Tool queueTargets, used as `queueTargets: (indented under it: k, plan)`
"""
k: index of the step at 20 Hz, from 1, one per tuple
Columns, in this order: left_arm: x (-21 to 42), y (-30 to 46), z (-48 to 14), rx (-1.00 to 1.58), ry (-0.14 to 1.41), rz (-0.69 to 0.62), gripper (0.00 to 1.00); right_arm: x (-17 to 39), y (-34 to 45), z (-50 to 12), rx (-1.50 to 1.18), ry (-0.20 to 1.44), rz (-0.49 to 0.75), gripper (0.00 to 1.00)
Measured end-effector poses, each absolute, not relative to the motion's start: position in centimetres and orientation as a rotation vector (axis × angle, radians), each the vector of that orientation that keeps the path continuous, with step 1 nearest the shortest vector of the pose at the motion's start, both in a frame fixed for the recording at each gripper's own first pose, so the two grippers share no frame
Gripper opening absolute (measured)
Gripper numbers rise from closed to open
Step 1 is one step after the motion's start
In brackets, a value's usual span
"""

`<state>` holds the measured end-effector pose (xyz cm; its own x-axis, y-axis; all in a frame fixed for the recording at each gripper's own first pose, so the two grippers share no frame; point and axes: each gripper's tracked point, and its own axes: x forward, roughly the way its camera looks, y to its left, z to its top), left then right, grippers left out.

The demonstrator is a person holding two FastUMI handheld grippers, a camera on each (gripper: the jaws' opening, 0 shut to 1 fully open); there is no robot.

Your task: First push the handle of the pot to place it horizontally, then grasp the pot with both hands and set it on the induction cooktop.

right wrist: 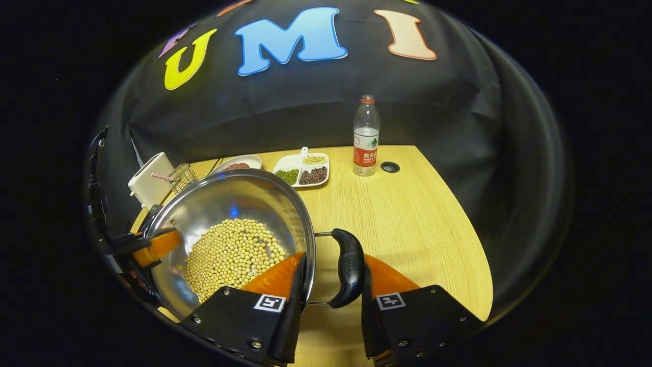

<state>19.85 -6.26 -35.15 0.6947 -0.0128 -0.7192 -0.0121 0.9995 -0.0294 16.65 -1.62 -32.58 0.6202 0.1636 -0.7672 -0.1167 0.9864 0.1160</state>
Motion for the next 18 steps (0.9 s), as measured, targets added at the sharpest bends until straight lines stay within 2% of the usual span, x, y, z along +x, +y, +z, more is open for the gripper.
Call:
queueTargets:
  k: [6,7,8,9,18]
  plan:
    - [19.2,-3.5,-34.3,-0.039,0.814,0.0,0.7,15.8,0.7,-31.8,0.048,0.881,0.16,0.5]
    - [19.2,-3.0,-34.2,-0.035,0.813,-0.001,0.66,15.7,1.2,-31.7,0.052,0.882,0.16,0.5]
    - [19.2,-2.4,-34.0,-0.031,0.812,0.0,0.7,15.5,1.5,-31.6,0.055,0.882,0.162,0.5]
    - [19.1,-1.7,-33.8,-0.028,0.809,0.001,0.66,15.4,2.2,-31.6,0.057,0.884,0.164,0.5]
    - [18.6,4.7,-33.7,-0.029,0.817,0.028,0.66,14.8,7.8,-31.4,0.06,0.892,0.194,0.5]
